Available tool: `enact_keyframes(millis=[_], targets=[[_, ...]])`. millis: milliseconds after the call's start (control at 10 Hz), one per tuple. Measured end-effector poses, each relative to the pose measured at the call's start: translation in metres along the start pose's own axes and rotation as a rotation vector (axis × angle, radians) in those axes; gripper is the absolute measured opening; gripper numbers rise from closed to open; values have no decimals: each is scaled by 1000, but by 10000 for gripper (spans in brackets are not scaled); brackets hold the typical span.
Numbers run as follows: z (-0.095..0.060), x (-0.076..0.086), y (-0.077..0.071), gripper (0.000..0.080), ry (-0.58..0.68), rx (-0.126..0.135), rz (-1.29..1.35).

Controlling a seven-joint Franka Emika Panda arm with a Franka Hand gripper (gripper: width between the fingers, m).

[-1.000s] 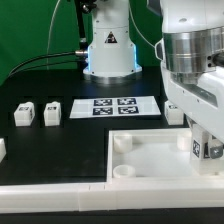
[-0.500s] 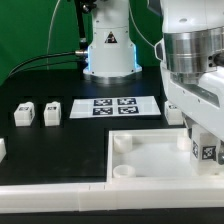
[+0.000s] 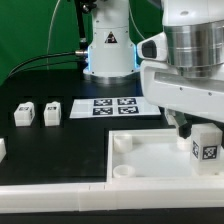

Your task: Assemble one leg

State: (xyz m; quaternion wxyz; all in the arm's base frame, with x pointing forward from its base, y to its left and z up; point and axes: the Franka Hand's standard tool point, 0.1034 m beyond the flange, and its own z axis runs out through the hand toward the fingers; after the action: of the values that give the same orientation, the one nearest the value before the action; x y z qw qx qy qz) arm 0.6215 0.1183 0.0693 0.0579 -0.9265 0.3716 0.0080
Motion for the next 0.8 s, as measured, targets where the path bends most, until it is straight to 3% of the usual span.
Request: enact_keyframes(millis=[300, 500, 800], targets=[[0, 1, 1, 648, 12, -16, -348], [0, 2, 2, 648, 22, -40, -621], [1, 2, 2, 648, 23, -58, -825]])
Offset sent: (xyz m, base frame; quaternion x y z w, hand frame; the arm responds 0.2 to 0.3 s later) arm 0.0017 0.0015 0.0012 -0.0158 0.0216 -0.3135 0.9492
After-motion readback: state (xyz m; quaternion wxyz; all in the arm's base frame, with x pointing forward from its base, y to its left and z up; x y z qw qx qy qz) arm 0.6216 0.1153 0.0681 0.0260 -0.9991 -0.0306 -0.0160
